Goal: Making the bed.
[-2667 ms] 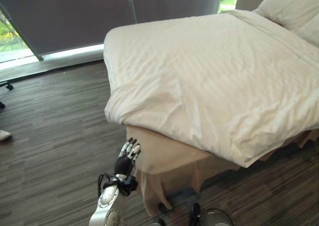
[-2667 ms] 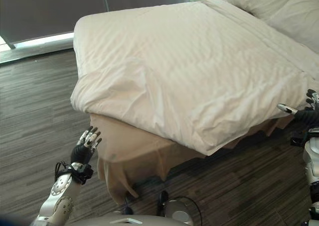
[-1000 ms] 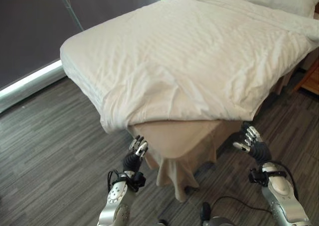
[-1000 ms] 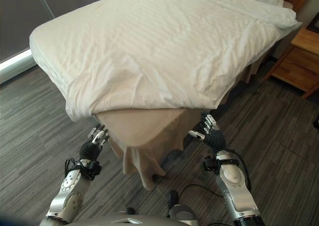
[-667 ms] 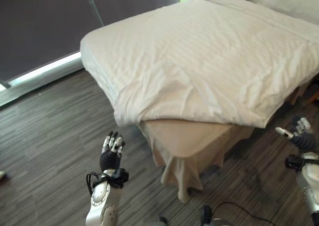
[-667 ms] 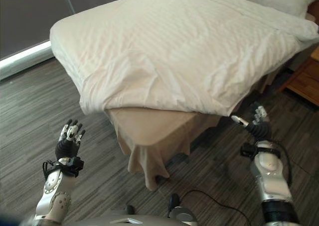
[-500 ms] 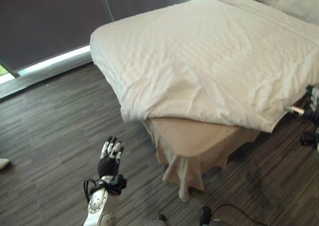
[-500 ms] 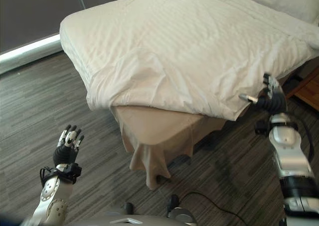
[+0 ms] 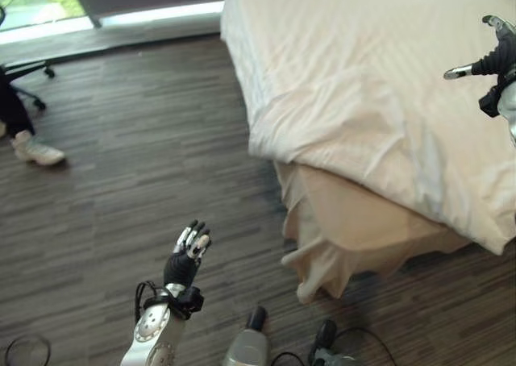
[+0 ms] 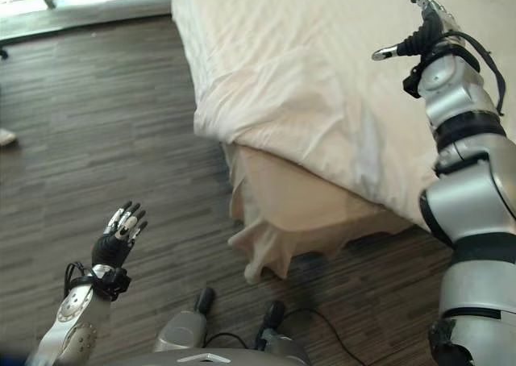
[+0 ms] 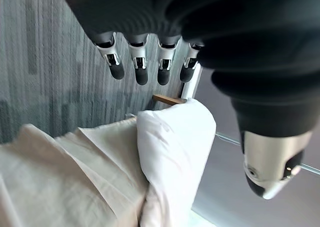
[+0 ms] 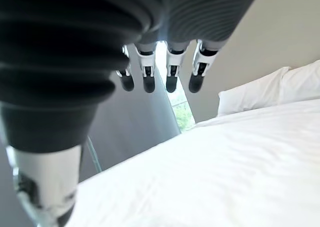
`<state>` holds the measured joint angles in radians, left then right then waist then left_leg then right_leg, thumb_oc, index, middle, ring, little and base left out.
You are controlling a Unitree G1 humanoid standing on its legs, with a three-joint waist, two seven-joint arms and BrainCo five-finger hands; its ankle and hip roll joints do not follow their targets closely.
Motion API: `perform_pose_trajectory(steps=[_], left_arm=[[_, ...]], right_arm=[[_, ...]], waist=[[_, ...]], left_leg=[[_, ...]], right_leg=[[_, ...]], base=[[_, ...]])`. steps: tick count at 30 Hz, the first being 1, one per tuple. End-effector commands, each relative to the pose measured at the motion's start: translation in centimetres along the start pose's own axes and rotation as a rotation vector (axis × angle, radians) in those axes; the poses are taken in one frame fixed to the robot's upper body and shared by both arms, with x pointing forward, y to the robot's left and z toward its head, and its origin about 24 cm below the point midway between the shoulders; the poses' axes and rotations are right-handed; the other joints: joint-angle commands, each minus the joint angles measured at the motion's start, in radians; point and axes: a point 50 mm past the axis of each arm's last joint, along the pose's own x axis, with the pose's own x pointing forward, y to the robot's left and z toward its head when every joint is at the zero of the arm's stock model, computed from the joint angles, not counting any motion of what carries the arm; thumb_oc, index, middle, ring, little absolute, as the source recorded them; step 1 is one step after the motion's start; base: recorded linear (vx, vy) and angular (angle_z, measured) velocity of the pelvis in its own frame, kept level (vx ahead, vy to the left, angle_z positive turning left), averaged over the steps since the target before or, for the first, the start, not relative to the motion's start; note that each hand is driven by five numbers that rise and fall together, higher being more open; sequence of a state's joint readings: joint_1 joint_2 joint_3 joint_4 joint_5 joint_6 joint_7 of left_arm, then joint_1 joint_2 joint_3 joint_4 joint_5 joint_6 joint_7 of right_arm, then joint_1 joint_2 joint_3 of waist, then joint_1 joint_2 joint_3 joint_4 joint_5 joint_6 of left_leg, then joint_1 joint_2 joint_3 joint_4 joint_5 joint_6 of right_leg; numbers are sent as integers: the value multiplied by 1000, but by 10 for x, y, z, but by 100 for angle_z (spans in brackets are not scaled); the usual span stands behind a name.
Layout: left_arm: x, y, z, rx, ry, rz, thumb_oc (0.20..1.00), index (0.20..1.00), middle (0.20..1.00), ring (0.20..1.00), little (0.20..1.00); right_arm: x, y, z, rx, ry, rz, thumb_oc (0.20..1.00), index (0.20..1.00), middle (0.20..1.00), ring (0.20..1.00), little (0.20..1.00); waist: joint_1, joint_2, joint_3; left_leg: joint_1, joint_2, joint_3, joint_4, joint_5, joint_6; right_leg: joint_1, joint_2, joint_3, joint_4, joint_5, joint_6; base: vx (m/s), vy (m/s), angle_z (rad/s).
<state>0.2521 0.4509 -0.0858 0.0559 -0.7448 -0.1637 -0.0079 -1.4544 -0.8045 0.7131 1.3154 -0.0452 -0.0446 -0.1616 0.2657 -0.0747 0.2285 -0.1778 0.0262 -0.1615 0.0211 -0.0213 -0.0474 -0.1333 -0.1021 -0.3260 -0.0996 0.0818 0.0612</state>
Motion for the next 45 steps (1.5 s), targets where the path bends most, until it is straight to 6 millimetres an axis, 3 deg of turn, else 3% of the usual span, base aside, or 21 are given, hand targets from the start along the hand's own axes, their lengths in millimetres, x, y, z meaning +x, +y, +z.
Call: perform_pose_trajectory(steps=[1,9,16,19,20,23,24,25,27,29,30,31,32,33,34,35,37,38,40,42,45], left_arm=[[3,-13,22,-15,-96,-80,1000,1000,1000,1000,1000],[21,-39,29,-2,-140,-162,1000,1000,1000,1000,1000],[35,-68,30,-35,-183,-220,1000,1000,1000,1000,1000],[42,-88,32,-77,-209,-259,1000,1000,1000,1000,1000],[42,-88,32,-77,-209,-259,1000,1000,1000,1000,1000],[48,-99,38,-109,-242,-275,1000,1000,1000,1000,1000],[51,-99,41,-110,-257,-262,1000,1000,1000,1000,1000],[51,-99,41,-110,-257,-262,1000,1000,1000,1000,1000],[55,-93,43,-107,-270,-222,1000,1000,1000,1000,1000],[56,-93,44,-104,-275,-213,1000,1000,1000,1000,1000],[57,-92,44,-106,-278,-200,1000,1000,1000,1000,1000],[57,-92,44,-106,-279,-201,1000,1000,1000,1000,1000],[59,-92,39,-126,-261,-180,1000,1000,1000,1000,1000],[59,-91,36,-133,-252,-167,1000,1000,1000,1000,1000],[61,-88,29,-154,-227,-130,1000,1000,1000,1000,1000],[61,-85,27,-159,-217,-112,1000,1000,1000,1000,1000],[61,-85,27,-159,-217,-113,1000,1000,1000,1000,1000],[58,-81,23,-164,-205,-93,1000,1000,1000,1000,1000],[54,-70,16,-168,-180,-50,1000,1000,1000,1000,1000],[50,-61,12,-154,-164,-19,1000,1000,1000,1000,1000],[45,-48,11,-146,-162,27,1000,1000,1000,1000,1000]], right_arm=[[5,-48,12,-94,-32,-168,1000,1000,1000,1000,1000],[2,-86,-2,-219,41,-280,1000,1000,1000,1000,1000],[0,-77,-21,-226,80,-237,1000,1000,1000,1000,1000],[-7,-34,-50,-250,148,-114,1000,1000,1000,1000,1000],[-7,-34,-50,-250,148,-114,1000,1000,1000,1000,1000],[-21,25,-72,-271,166,36,1000,1000,1000,1000,1000],[-26,53,-65,-288,110,109,1000,1000,1000,1000,1000],[-26,53,-65,-288,110,109,1000,1000,1000,1000,1000],[-44,108,-51,-396,-35,277,200,200,200,200,200],[-51,123,-44,-432,-99,323,200,200,200,200,200],[-61,143,-34,-458,-180,385,200,200,200,200,200],[-61,143,-34,-458,-179,385,200,200,200,200,200],[-88,178,-18,-434,-307,485,200,200,200,200,200],[-102,193,-10,-389,-353,529,200,200,200,200,200],[-141,228,7,-287,-442,654,200,200,200,200,200],[-162,240,20,-239,-512,709,200,200,200,200,200],[-162,240,20,-239,-511,709,200,200,200,200,200],[-205,265,22,-216,-574,839,200,200,200,200,200],[-265,290,17,-173,-609,1025,200,200,200,200,200],[-298,299,14,-126,-614,1136,200,200,200,200,200],[-324,304,10,-58,-575,1238,200,200,200,200,200]], waist=[[-3,4,37],[30,61,146],[35,88,192],[28,109,217],[28,109,217],[25,129,228],[15,130,233],[15,130,234],[-11,117,236],[-21,110,236],[-28,104,238],[-29,103,237],[-47,92,235],[-56,86,232],[-71,74,224],[-80,68,220],[-80,67,218],[-90,60,201],[-105,55,171],[-114,51,149],[-120,45,110]], left_leg=[[-31,-22,-91,-92,116,-17],[-212,-30,-111,-92,163,-44],[-345,-39,-87,-104,193,-57],[-383,-46,-75,-98,198,-55],[-383,-46,-75,-98,198,-55],[-374,-51,-69,-93,194,-48],[-360,-50,-62,-91,191,-47],[-359,-50,-62,-91,190,-47],[-338,-50,-55,-92,187,-47],[-329,-48,-52,-93,184,-47],[-311,-44,-48,-94,176,-49],[-313,-45,-49,-94,179,-48],[-281,-40,-41,-94,168,-50],[-270,-39,-40,-95,169,-49],[-237,-37,-34,-97,159,-46],[-218,-32,-30,-96,149,-45],[-221,-34,-32,-98,154,-44],[-183,-30,-26,-100,142,-41],[-133,-28,-22,-102,127,-34],[-96,-26,-19,-101,117,-29],[-35,-26,-21,-102,101,-21]], right_leg=[[29,10,89,12,-46,68],[-131,3,66,13,-26,69],[-274,6,83,12,6,79],[-317,4,94,13,11,77],[-317,4,94,13,11,77],[-318,-4,105,16,12,78],[-306,-6,111,17,10,78],[-305,-6,111,17,10,78],[-291,-8,119,17,11,78],[-285,-9,122,17,11,78],[-271,-7,126,18,5,76],[-273,-8,125,17,8,77],[-246,-7,126,18,1,77],[-233,-10,124,17,3,77],[-204,-11,126,20,-3,76],[-190,-10,129,22,-10,74],[-193,-12,128,21,-6,75],[-158,-14,129,22,-16,74],[-115,-19,126,27,-31,75],[-81,-20,126,34,-44,75],[-33,-22,125,57,-71,74]], base=[[13,-2,19],[-70,-17,19],[-78,31,-3],[-1,13,-9],[0,0,0],[22,55,-8],[13,48,-12],[11,55,-11],[6,35,-11],[6,12,-10],[-1,8,-14],[18,5,-14],[4,6,-12],[30,10,-11],[36,5,-14],[31,11,-19],[28,6,-22],[83,-2,-16],[123,2,-10],[111,9,-5],[86,6,6]])
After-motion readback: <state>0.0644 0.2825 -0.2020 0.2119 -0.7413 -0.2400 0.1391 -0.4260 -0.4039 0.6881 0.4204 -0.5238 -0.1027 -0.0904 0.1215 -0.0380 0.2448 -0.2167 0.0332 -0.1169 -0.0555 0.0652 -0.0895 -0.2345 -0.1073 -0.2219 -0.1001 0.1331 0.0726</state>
